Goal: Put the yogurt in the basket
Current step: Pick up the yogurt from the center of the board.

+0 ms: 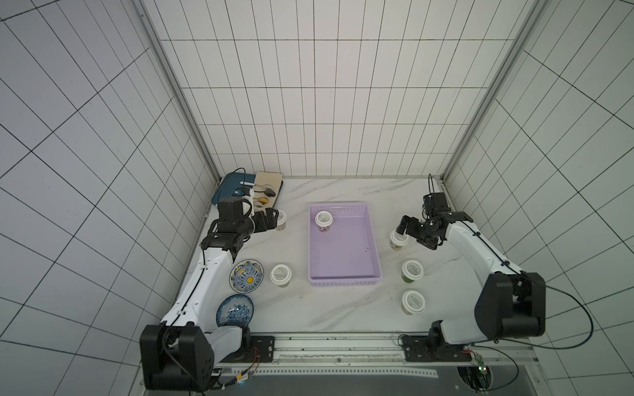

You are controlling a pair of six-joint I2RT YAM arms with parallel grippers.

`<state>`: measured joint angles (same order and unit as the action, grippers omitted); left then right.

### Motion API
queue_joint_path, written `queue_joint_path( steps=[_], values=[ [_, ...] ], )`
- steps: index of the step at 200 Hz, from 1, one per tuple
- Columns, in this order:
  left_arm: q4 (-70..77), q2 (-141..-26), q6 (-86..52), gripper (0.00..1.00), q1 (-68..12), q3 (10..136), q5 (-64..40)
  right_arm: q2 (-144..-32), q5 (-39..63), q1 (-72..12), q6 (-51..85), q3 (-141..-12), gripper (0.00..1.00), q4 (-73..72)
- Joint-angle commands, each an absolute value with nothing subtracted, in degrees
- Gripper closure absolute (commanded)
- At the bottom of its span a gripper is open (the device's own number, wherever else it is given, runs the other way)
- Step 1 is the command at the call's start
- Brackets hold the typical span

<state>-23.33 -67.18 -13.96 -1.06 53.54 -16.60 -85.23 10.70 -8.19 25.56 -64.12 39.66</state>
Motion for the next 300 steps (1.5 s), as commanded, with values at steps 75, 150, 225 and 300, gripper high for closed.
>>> queue_joint_path(
  steps=[75, 150, 225, 300],
  values=[
    [-22.7, -65.9, -13.9, 0.02, -1.0, 53.7, -17.6, -94.2, 15.5, -7.2, 27.9, -69.7, 0.0, 38.4],
    [-22.2, -66.0, -13.3, 0.02, -1.1, 53.4, -16.4, -95.7, 16.0, -7.1, 28.3, -68.7, 0.1, 37.4],
    [-22.4, -65.7, -13.9, 0.02, -0.9, 53.1, -18.1, -96.5, 16.6, -6.9, 28.3, -67.6, 0.18, 37.4],
    [-21.7, -65.6, -13.0, 0.02, -1.0, 52.5, -16.3, -96.8, 16.4, -6.9, 28.1, -67.4, 0.17, 37.1]
  ],
)
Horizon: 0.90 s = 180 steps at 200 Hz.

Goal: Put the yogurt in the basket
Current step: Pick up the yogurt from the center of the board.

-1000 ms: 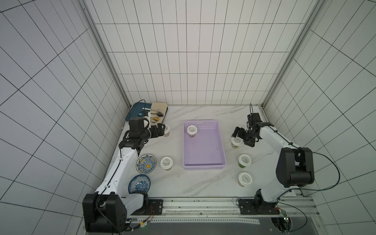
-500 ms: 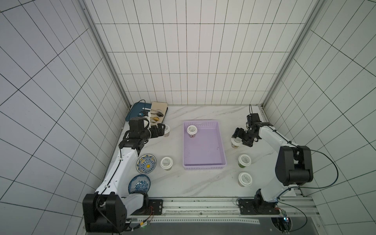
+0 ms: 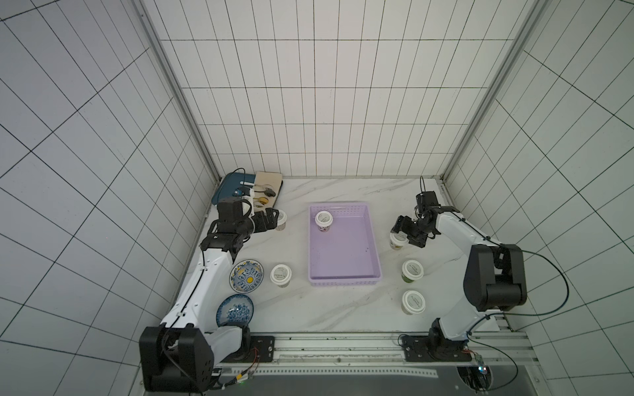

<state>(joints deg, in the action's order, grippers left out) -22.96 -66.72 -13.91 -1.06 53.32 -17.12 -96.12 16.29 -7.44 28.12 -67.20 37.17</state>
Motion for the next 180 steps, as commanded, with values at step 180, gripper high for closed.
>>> queue_joint_path(
  steps=[180],
  values=[
    [-22.1, -65.8, -13.6, 0.02, -0.7, 53.1, -17.9, -92.8, 16.7, -7.0, 27.3, -70.0, 0.31, 41.6]
  ],
)
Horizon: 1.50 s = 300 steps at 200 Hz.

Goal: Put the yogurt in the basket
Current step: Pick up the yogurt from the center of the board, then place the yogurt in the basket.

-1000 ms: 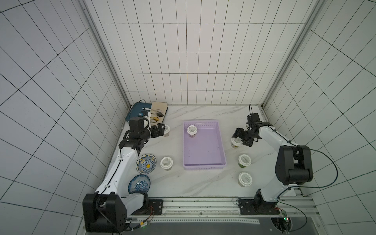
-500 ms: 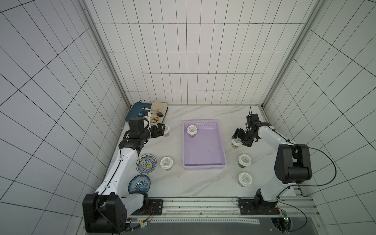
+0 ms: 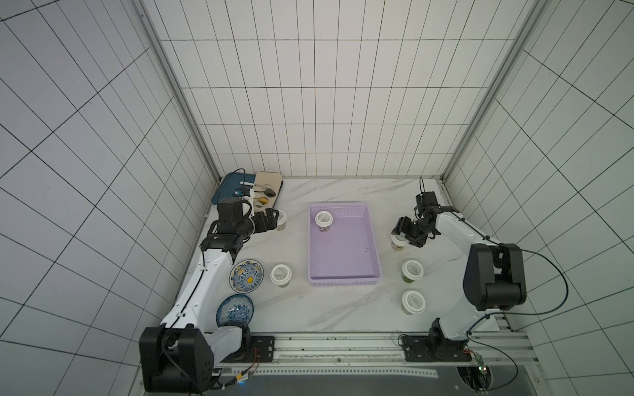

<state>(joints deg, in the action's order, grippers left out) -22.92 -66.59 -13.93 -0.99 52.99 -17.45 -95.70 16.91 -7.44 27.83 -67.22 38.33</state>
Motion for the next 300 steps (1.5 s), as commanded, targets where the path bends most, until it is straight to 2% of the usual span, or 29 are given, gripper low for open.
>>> queue_joint_path(
  steps=[1, 92, 210, 300],
  values=[
    [-22.0, -65.8, -13.5, 0.02, -0.7, 53.0, -17.8, -92.7, 16.7, -7.0, 27.3, -70.0, 0.31, 41.6],
    [-22.2, -66.0, -13.7, 0.02, -0.2, 53.2, -16.8, -91.4, 16.4, -14.0, 28.1, -83.7, 0.3, 50.0],
    [-21.6, -65.8, -13.1, 0.02, 0.0, 52.9, -15.4, -104.0, 19.8, -25.0, 32.3, -99.0, 0.3, 48.6],
    [-22.4, -65.8, -13.0, 0.02, -0.4, 53.6, -16.3, -117.5, 21.8, -29.4, 34.1, -107.9, 0.3, 47.7]
  ],
)
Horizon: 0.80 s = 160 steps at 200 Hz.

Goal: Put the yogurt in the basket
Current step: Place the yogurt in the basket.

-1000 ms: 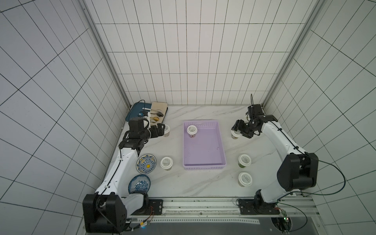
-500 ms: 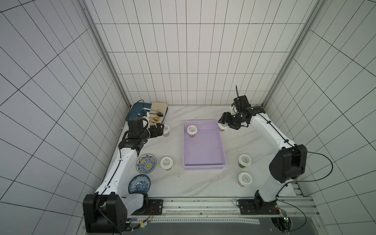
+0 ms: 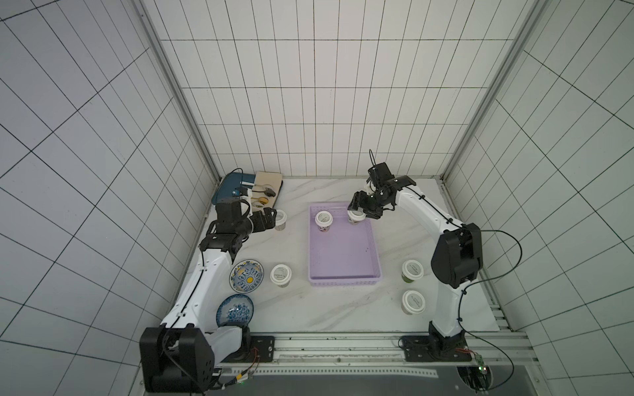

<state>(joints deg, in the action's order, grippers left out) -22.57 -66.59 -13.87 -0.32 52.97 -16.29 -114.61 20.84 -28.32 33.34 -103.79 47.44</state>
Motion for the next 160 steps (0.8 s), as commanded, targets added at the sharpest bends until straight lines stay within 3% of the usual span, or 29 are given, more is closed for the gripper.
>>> queue_joint_path(
  steps=[1, 160],
  values=[
    [-22.4, -65.8, -13.0, 0.02, -0.4, 53.6, -16.1, -117.7, 21.8, -29.4, 34.1, -108.0, 0.3, 47.7],
    [-21.0, -66.1, -12.1, 0.02, -1.0, 52.6, -15.0, -128.7, 22.0, -30.1, 34.6, -112.0, 0.3, 46.8]
  ],
)
